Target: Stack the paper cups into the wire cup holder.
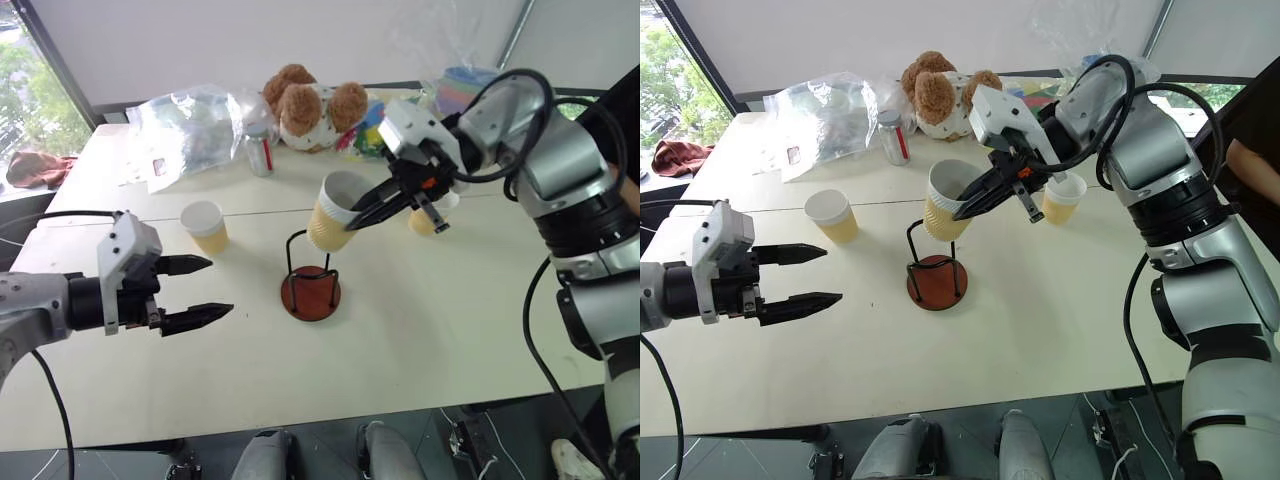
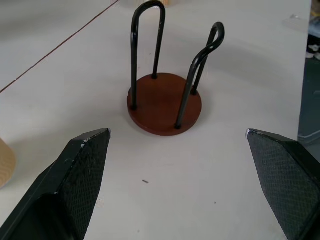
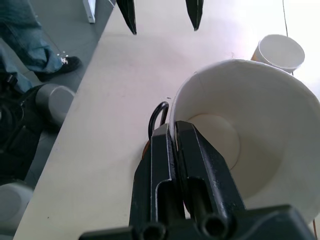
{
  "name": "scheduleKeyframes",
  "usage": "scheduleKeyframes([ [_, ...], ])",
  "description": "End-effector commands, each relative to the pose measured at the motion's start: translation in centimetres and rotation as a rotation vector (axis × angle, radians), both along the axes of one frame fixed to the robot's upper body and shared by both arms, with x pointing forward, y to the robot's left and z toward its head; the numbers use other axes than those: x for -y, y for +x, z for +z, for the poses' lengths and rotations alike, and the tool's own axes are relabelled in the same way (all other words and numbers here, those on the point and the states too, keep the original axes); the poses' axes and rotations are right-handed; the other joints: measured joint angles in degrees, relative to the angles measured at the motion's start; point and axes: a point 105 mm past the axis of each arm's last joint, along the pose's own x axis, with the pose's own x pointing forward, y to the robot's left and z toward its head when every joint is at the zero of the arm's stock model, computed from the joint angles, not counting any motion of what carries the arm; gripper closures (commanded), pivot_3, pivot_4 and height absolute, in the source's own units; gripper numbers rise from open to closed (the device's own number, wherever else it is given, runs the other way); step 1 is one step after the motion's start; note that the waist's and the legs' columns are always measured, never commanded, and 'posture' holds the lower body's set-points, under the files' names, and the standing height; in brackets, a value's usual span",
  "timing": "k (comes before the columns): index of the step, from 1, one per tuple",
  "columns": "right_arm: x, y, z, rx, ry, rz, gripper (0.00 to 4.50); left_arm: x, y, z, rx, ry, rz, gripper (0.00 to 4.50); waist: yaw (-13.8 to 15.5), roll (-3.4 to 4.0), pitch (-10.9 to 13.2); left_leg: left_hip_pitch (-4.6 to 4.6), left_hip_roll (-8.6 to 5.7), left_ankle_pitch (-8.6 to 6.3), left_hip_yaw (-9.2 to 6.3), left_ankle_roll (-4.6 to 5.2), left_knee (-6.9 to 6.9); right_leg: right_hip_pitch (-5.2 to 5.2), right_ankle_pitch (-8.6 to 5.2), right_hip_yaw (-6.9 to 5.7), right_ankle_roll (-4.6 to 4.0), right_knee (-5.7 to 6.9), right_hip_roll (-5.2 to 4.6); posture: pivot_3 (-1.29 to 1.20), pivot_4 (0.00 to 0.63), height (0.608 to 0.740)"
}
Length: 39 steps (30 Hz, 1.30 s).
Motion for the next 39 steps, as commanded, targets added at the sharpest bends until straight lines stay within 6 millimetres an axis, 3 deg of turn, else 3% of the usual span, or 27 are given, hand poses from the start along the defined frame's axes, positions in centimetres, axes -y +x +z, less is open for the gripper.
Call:
scheduleKeyframes([
  [1,-1.4,-1.0,0.5,0.025,0.002,0.082,4.45,0.1,-0.3,0.8,0.041,-0.007,0.0,0.0,-0.1,0.0,0.0,0.0,0.0,0.0,0.0,0.0,-0.01,0.0,0.0,0.0,0.0,0.0,0.0,0.0,0.15,0.74],
  [9,-2.4,-0.3,-0.8,0.05,-0.03,0.105,4.45,0.0,-0.2,0.5,0.04,-0.01,0.008,0.0,-0.1,0.0,0.0,-0.01,0.0,0.03,0.0,-0.06,-0.01,-0.03,0.0,0.0,0.0,0.02,-0.01,0.0,0.15,0.74],
  [12,-2.6,-0.3,-1.0,0.046,-0.03,0.111,3.67,0.0,-0.2,0.4,0.041,-0.011,0.007,0.0,-0.1,0.0,0.0,-0.01,-0.01,0.04,0.0,-0.07,-0.01,-0.03,0.0,0.0,-0.01,0.02,-0.02,0.0,0.15,0.74],
  [17,-2.8,-0.3,-0.6,0.047,-0.016,0.105,1.16,0.2,0.0,0.5,0.049,-0.012,0.004,0.0,-0.1,0.0,0.0,-0.01,-0.01,0.04,0.0,-0.07,-0.02,-0.05,0.0,0.0,0.0,0.02,-0.02,0.0,0.15,0.74],
  [21,-2.1,0.4,0.6,0.045,0.026,0.046,1.16,0.4,0.2,0.7,0.062,-0.018,-0.005,0.0,-0.1,0.0,0.0,-0.01,-0.01,0.04,0.0,-0.08,-0.02,-0.05,0.0,0.0,-0.01,0.04,-0.02,0.0,0.15,0.74],
  [23,-0.7,2.0,1.5,0.061,0.06,-0.065,1.16,0.7,0.1,1.2,0.07,-0.032,-0.024,0.0,0.0,0.0,0.0,-0.02,-0.02,0.04,0.0,-0.08,-0.01,-0.04,0.0,0.0,-0.01,0.03,-0.03,0.0,0.15,0.74],
  [25,1.8,4.9,1.5,0.122,0.059,-0.243,1.16,1.4,-0.3,1.8,0.076,-0.049,-0.062,0.0,0.1,0.0,0.0,-0.02,-0.03,0.04,0.01,-0.08,-0.01,-0.03,0.0,0.0,-0.01,0.03,-0.04,0.0,0.15,0.74],
  [27,5.6,8.2,0.8,0.165,0.051,-0.477,1.16,2.3,-0.7,2.9,0.094,-0.056,-0.118,0.0,0.2,-0.01,0.0,-0.02,-0.04,0.04,0.0,-0.09,-0.01,-0.02,0.0,0.0,-0.02,0.02,-0.05,0.0,0.15,0.74],
  [30,9.8,11.0,-0.8,0.217,0.007,-0.705,1.16,3.1,-0.6,4.5,0.133,-0.066,-0.164,0.0,0.2,-0.07,0.0,-0.03,-0.07,0.05,-0.01,-0.1,-0.01,0.01,-0.01,0.0,-0.03,-0.01,-0.07,0.0,0.15,0.74],
  [34,12.0,12.2,-2.4,0.214,-0.025,-0.824,1.16,3.4,0.0,5.5,0.16,-0.058,-0.187,0.0,-0.8,0.04,0.0,-0.03,-0.07,0.1,0.11,-0.17,-0.07,-0.07,0.0,0.06,-0.02,-0.02,0.04,0.0,0.15,0.74],
  [39,12.8,12.4,-3.4,0.193,-0.042,-0.852,1.16,3.2,0.6,5.3,0.143,-0.031,-0.197,0.0,-1.9,0.09,0.1,-0.01,0.04,0.14,0.19,-0.23,-0.21,-0.17,0.0,0.05,0.0,0.01,0.29,0.0,0.15,0.74],
])
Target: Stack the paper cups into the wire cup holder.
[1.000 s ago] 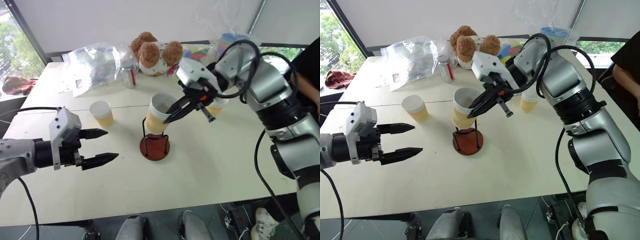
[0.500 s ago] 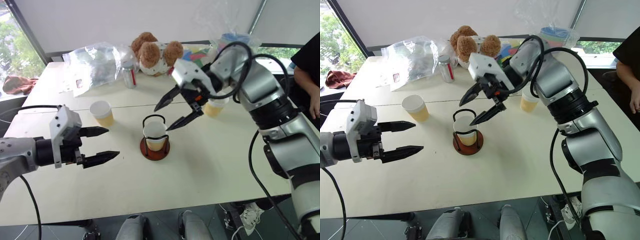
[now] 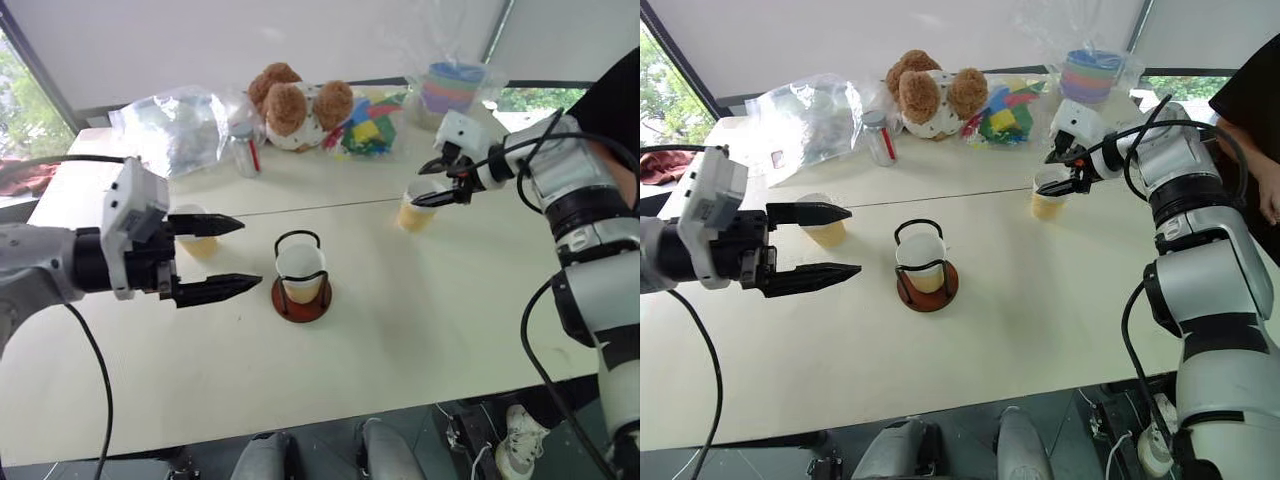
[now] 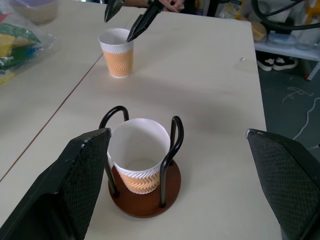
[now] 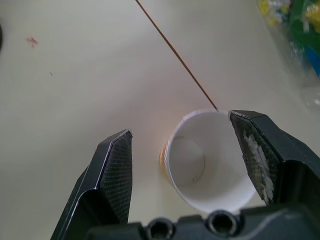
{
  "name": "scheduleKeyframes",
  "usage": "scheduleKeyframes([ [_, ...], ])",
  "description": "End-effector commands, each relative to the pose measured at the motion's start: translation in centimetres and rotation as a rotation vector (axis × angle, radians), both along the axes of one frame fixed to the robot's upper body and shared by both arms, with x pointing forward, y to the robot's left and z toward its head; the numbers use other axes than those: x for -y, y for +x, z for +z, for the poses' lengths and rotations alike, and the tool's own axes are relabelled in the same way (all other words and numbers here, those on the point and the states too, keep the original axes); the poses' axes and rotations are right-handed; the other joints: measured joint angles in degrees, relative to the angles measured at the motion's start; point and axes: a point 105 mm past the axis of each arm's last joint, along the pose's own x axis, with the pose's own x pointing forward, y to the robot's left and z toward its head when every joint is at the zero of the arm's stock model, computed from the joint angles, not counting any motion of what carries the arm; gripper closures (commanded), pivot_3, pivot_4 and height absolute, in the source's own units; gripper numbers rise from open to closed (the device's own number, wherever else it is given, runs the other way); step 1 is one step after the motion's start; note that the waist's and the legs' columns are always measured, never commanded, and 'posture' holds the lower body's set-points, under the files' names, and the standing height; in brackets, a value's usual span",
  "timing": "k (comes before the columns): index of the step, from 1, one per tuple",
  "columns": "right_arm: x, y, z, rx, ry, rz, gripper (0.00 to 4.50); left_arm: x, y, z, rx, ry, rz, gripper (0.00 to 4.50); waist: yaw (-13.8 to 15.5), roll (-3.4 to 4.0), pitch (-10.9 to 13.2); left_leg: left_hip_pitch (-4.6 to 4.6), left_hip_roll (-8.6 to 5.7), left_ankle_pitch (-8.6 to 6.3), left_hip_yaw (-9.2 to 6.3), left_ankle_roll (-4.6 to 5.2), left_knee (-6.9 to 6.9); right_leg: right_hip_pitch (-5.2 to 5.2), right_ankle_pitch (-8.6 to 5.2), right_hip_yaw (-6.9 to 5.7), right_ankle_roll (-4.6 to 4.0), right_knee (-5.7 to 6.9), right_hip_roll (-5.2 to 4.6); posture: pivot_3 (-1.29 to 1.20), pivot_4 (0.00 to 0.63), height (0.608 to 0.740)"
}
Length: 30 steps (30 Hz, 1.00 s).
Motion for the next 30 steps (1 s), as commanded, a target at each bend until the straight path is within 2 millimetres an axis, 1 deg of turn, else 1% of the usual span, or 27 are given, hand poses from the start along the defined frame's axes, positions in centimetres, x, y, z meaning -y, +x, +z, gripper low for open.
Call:
scheduleKeyframes([
  [1,-0.4,0.2,1.6,0.059,0.006,0.017,1.16,-0.3,0.3,0.2,0.023,0.033,-0.001,0.0,0.0,0.01,0.0,0.0,0.0,0.0,0.01,0.0,0.0,0.0,0.0,0.01,0.0,0.0,0.01,0.0,0.15,0.74],
  [7,-0.3,0.2,0.4,0.026,-0.008,0.018,1.16,-0.6,0.8,-0.3,0.018,0.054,0.006,0.0,0.4,0.0,0.0,0.0,-0.02,0.0,0.01,0.03,0.18,0.09,0.0,0.03,0.01,0.05,0.01,0.0,0.15,0.74],
  [15,0.0,0.7,-2.1,-0.006,-0.067,-0.032,1.16,-0.7,1.2,-0.3,0.028,0.049,0.011,0.0,0.4,0.0,0.0,0.0,-0.04,-0.01,-0.02,0.05,0.2,0.1,0.0,0.03,0.01,0.09,0.0,0.0,0.15,0.74],
  [16,0.0,0.8,-2.2,-0.007,-0.064,-0.04,1.39,-0.7,1.2,-0.3,0.029,0.048,0.012,0.0,0.4,0.0,0.0,0.0,-0.04,-0.01,-0.02,0.04,0.2,0.1,0.0,0.03,0.01,0.09,0.0,0.0,0.15,0.74],
  [18,-0.1,0.8,-2.4,-0.013,-0.055,-0.044,2.01,-0.7,1.2,-0.3,0.029,0.048,0.017,0.0,0.3,0.0,0.0,0.0,-0.04,-0.01,-0.02,0.04,0.2,0.1,0.0,0.03,0.01,0.12,0.0,0.0,0.15,0.74],
  [19,-0.1,0.8,-2.5,-0.019,-0.056,-0.041,2.43,-0.8,1.1,-0.4,0.03,0.047,0.021,0.0,0.4,0.0,0.0,0.0,-0.04,-0.01,-0.02,0.04,0.2,0.1,0.0,0.03,0.01,0.15,0.0,0.0,0.15,0.74],
  [22,-0.2,0.8,-2.7,-0.025,-0.057,-0.039,4.0,-0.9,1.1,-0.4,0.031,0.046,0.029,0.0,0.3,0.0,0.0,0.0,-0.04,-0.01,-0.02,0.04,0.2,0.1,0.0,0.03,0.01,0.17,0.0,0.0,0.15,0.74],
  [23,-0.3,0.8,-2.8,-0.025,-0.057,-0.039,4.44,-0.9,1.2,-0.4,0.032,0.046,0.032,0.0,0.3,0.0,0.0,0.0,-0.04,-0.01,-0.02,0.04,0.2,0.1,0.0,0.03,0.01,0.17,0.0,0.0,0.15,0.74],
  [28,-0.4,1.0,-2.6,-0.008,-0.058,-0.046,4.44,-1.2,1.3,-0.4,0.038,0.047,0.048,0.0,0.4,0.0,0.0,0.01,-0.04,-0.01,-0.02,0.04,0.2,0.1,0.0,0.03,0.01,0.22,0.01,0.0,0.15,0.74],
  [29,-0.4,1.1,-2.2,0.012,-0.066,-0.042,4.44,-1.4,1.4,-0.5,0.037,0.049,0.057,0.0,0.4,0.0,0.0,0.01,-0.04,-0.01,-0.03,0.04,0.2,0.1,0.0,0.03,0.01,0.27,0.01,0.0,0.15,0.74],
  [30,-0.7,1.2,-1.2,0.042,-0.078,-0.023,4.44,-1.8,1.5,-0.6,0.033,0.054,0.073,0.0,0.3,0.0,0.0,0.01,-0.04,-0.01,-0.03,0.04,0.2,0.1,0.0,0.03,0.01,0.3,0.0,0.0,0.15,0.74],
])
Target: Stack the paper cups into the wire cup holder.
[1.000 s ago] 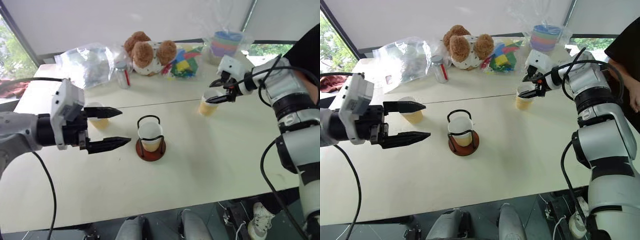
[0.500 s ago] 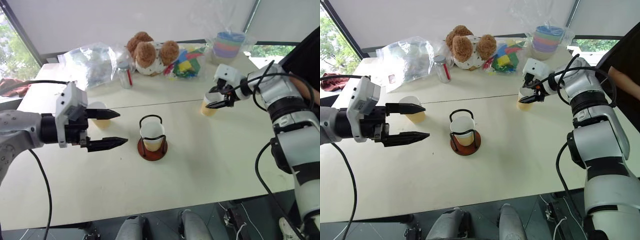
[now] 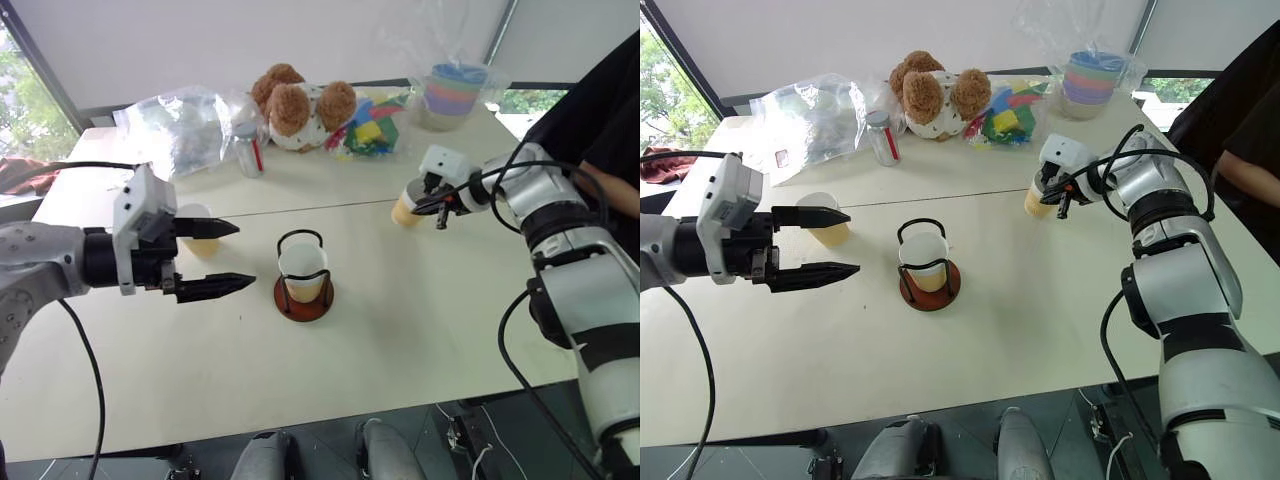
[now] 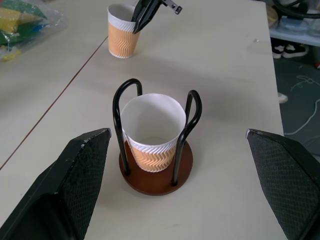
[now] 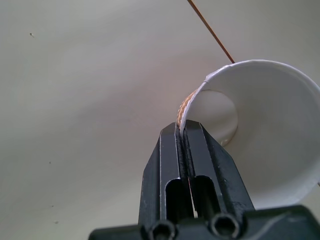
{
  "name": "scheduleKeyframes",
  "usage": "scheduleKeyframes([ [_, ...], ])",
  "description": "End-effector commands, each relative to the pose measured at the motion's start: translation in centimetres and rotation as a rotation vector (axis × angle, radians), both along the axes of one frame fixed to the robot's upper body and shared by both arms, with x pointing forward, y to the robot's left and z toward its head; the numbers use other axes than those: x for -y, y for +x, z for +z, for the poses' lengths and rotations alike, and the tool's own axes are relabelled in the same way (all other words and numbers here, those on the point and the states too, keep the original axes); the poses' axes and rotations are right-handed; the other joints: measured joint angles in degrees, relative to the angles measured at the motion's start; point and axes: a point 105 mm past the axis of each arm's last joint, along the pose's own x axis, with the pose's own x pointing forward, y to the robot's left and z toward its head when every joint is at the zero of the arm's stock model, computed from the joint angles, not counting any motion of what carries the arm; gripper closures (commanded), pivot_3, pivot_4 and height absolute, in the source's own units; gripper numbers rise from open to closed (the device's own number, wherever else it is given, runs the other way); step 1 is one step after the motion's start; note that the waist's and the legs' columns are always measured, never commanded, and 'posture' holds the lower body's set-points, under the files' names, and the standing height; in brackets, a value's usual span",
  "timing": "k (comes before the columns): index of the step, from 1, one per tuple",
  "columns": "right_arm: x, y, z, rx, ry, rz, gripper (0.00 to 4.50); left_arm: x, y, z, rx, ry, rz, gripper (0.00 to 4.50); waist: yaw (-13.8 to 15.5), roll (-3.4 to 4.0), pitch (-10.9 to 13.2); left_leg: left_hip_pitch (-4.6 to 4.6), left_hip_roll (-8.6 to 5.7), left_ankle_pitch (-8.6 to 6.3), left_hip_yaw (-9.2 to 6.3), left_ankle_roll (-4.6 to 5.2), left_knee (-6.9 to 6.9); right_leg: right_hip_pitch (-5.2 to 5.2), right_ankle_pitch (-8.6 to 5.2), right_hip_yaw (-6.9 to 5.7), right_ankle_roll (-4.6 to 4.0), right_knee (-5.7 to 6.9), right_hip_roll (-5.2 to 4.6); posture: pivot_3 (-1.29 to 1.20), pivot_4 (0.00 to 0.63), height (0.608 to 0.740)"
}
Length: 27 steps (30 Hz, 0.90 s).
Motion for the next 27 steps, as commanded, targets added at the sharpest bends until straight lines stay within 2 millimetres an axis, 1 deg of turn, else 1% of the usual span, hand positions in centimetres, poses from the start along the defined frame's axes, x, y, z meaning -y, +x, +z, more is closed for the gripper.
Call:
scheduleKeyframes([
  [1,-0.7,0.3,3.8,0.118,-0.008,0.057,4.44,-1.2,0.3,0.6,0.043,0.01,0.046,0.0,0.0,0.01,0.0,0.0,0.0,0.0,0.0,0.0,0.0,0.0,0.0,0.0,0.0,0.0,0.0,0.0,0.15,0.74],
  [4,-3.4,-1.1,8.4,0.167,0.03,0.252,4.44,-2.8,0.5,0.1,0.022,0.028,0.09,0.0,-0.1,0.17,0.2,0.0,0.0,0.0,0.01,0.0,0.0,-0.04,0.0,-0.01,0.0,0.02,0.02,0.0,0.15,0.74],
  [5,-4.7,-2.2,10.0,0.16,0.058,0.348,4.44,-3.2,0.5,0.0,0.014,0.042,0.097,0.0,-0.2,0.21,0.2,0.0,0.0,0.01,0.02,-0.01,0.0,-0.05,0.0,-0.01,0.0,0.04,0.03,0.0,0.15,0.74],
  [7,-7.0,-4.4,12.7,0.146,0.102,0.519,4.44,-3.7,0.3,-0.3,0.002,0.062,0.102,0.0,-0.3,0.23,0.3,0.0,0.04,0.0,0.05,0.0,-0.02,-0.13,0.0,-0.01,0.01,0.14,0.07,0.0,0.15,0.74],
  [8,-8.1,-5.6,13.8,0.149,0.122,0.595,4.44,-3.8,0.2,-0.4,-0.004,0.066,0.1,0.0,-0.2,0.23,0.3,0.0,0.07,0.0,0.06,0.0,-0.04,-0.16,-0.01,-0.01,0.01,0.19,0.08,0.0,0.15,0.74],
  [10,-9.9,-7.8,14.8,0.132,0.157,0.714,4.44,-3.7,-0.1,-0.5,-0.01,0.068,0.095,0.0,0.0,0.2,0.3,0.0,0.1,-0.01,-0.01,0.0,-0.04,-0.2,-0.01,-0.04,0.01,0.35,0.08,0.0,0.15,0.74],
  [12,-11.6,-10.1,14.9,0.093,0.183,0.828,4.44,-3.4,-0.3,-0.6,-0.013,0.067,0.09,0.0,0.3,0.16,0.3,-0.01,0.08,-0.01,-0.11,0.0,-0.04,-0.19,-0.01,-0.07,0.01,0.38,0.01,0.0,0.15,0.74],
  [13,-12.2,-10.9,14.6,0.071,0.178,0.87,4.44,-3.3,-0.4,-0.7,-0.012,0.062,0.09,0.0,0.4,0.14,0.3,0.0,0.04,-0.02,-0.14,0.02,-0.02,-0.18,-0.01,-0.1,0.01,0.4,-0.08,0.0,0.15,0.74],
  [15,-12.6,-11.7,13.4,0.031,0.144,0.921,4.44,-3.0,-0.5,-0.8,-0.011,0.053,0.091,0.0,0.5,0.06,0.3,0.0,-0.02,-0.06,-0.14,0.08,0.06,-0.11,-0.01,-0.12,0.01,0.36,-0.23,0.0,0.15,0.74],
  [18,-12.8,-12.6,12.3,-0.014,0.117,0.96,4.44,-2.9,-0.7,-0.9,-0.012,0.049,0.095,0.0,0.8,0.04,0.3,0.01,-0.12,-0.22,-0.14,0.37,0.13,-0.06,-0.01,-0.11,0.0,0.35,-0.34,0.0,0.15,0.74],
  [22,-13.1,-13.5,11.3,-0.061,0.1,1.005,4.44,-2.9,-0.8,-1.1,-0.012,0.046,0.103,0.0,1.3,0.04,0.3,0.0,-0.1,-0.14,-0.12,0.22,0.12,-0.24,-0.01,-0.09,0.0,0.38,-0.35,0.0,0.15,0.74],
  [25,-13.4,-13.1,10.2,-0.058,0.046,1.019,4.44,-2.7,-0.8,-1.0,-0.009,0.04,0.104,0.0,1.4,0.04,0.3,-0.02,-0.01,-0.04,-0.11,0.05,0.05,-0.33,-0.02,-0.1,0.0,0.39,-0.27,0.0,0.15,0.74],
  [27,-13.6,-12.9,9.9,-0.057,0.03,1.021,4.44,-2.6,-0.8,-1.0,-0.008,0.037,0.103,0.0,1.3,0.04,0.3,-0.02,0.0,-0.05,-0.08,0.06,0.05,-0.34,-0.02,-0.1,0.0,0.39,-0.26,0.0,0.15,0.74],
])
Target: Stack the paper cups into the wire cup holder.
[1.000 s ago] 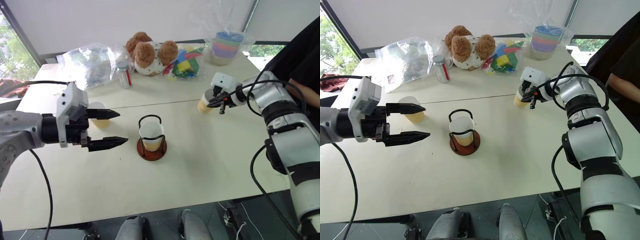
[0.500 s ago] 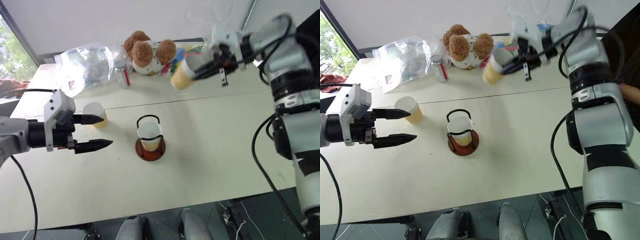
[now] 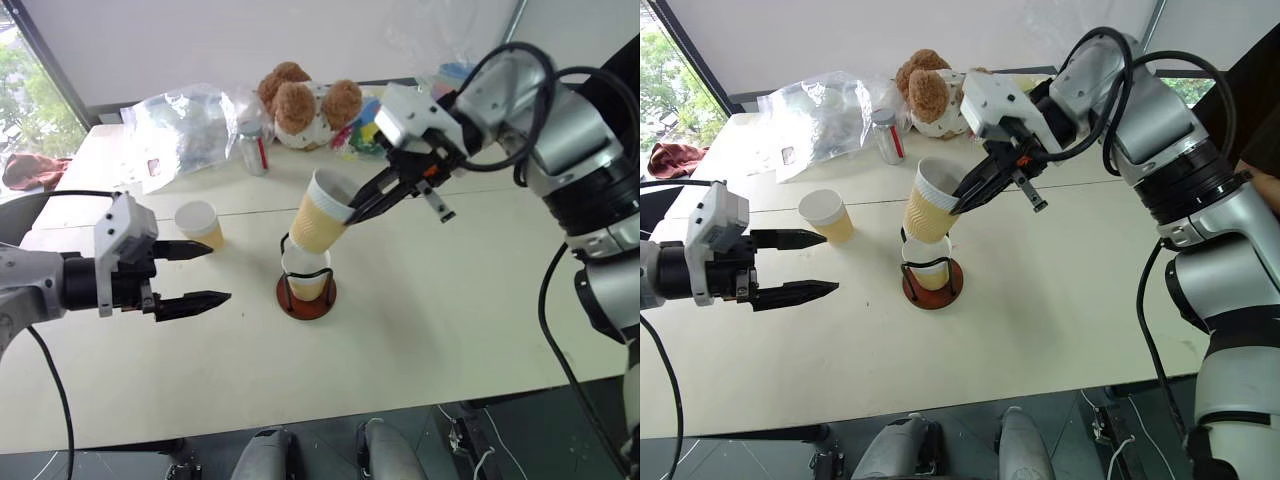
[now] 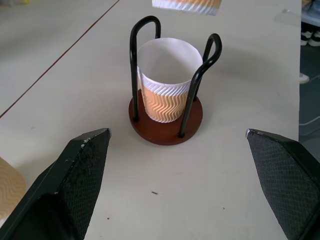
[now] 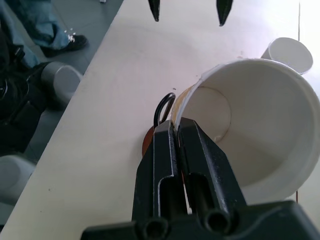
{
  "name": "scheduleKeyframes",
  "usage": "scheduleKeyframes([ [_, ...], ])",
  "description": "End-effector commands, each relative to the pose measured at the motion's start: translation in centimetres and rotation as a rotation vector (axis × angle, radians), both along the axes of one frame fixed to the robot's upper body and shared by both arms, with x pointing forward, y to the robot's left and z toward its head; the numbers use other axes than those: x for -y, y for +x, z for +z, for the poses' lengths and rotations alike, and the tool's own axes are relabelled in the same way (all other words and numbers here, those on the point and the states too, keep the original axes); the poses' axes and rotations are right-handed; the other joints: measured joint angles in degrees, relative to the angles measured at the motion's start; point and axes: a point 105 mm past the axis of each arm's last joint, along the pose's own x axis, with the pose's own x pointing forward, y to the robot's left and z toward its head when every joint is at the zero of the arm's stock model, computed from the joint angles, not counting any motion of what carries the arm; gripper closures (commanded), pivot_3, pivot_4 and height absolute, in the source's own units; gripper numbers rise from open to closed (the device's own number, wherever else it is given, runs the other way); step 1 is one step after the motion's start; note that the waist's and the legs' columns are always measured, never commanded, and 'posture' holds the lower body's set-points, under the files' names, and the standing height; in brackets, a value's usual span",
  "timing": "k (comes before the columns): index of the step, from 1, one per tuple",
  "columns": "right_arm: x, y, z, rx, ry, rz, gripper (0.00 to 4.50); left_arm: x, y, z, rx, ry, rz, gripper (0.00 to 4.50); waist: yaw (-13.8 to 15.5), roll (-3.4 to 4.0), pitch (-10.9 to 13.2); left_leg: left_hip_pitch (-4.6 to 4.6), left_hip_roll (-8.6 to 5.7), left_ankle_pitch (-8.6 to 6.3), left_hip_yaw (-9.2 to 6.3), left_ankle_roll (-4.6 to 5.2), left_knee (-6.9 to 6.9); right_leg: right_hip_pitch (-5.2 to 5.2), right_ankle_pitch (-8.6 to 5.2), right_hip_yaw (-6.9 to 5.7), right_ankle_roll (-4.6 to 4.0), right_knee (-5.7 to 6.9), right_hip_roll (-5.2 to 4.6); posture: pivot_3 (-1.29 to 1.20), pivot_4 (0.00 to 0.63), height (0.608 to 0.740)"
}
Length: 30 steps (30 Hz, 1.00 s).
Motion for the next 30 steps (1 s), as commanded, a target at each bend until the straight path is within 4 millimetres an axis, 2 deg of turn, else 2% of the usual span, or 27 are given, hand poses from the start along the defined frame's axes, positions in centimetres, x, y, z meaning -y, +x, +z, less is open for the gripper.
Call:
scheduleKeyframes([
  [1,-0.4,0.0,0.1,0.043,-0.015,0.027,4.44,0.1,-0.2,1.2,0.058,-0.009,0.001,0.0,0.0,-0.01,0.0,0.0,0.0,-0.01,0.03,0.01,0.0,-0.01,0.0,0.0,0.0,0.0,0.0,0.0,0.15,0.74],
  [18,-1.4,0.8,-2.0,0.069,-0.095,0.063,4.44,0.4,0.1,1.3,0.068,-0.033,0.004,0.0,0.1,-0.01,0.0,0.0,-0.01,0.04,0.06,-0.07,0.03,-0.01,0.0,-0.01,0.0,0.02,0.0,0.0,0.15,0.74],
  [25,-1.8,1.3,-2.2,0.084,-0.097,0.061,4.44,0.5,0.2,1.2,0.069,-0.039,0.006,0.0,0.0,-0.01,0.0,0.0,-0.01,0.04,0.06,-0.07,0.02,-0.02,0.0,-0.01,0.0,0.02,0.01,0.0,0.15,0.74],
  [28,-1.9,1.4,-2.1,0.092,-0.089,0.059,3.16,0.5,0.2,1.2,0.07,-0.04,0.008,0.0,0.1,-0.01,0.0,0.0,0.0,0.05,0.06,-0.08,0.02,-0.02,0.0,-0.01,0.0,0.02,0.01,0.0,0.15,0.74],
  [30,-2.0,1.5,-1.9,0.094,-0.08,0.058,2.13,0.5,0.3,1.2,0.071,-0.039,0.009,0.0,0.1,-0.01,0.0,0.0,-0.01,0.05,0.06,-0.08,0.02,-0.01,0.0,-0.01,0.0,0.02,0.01,0.0,0.15,0.74],
])
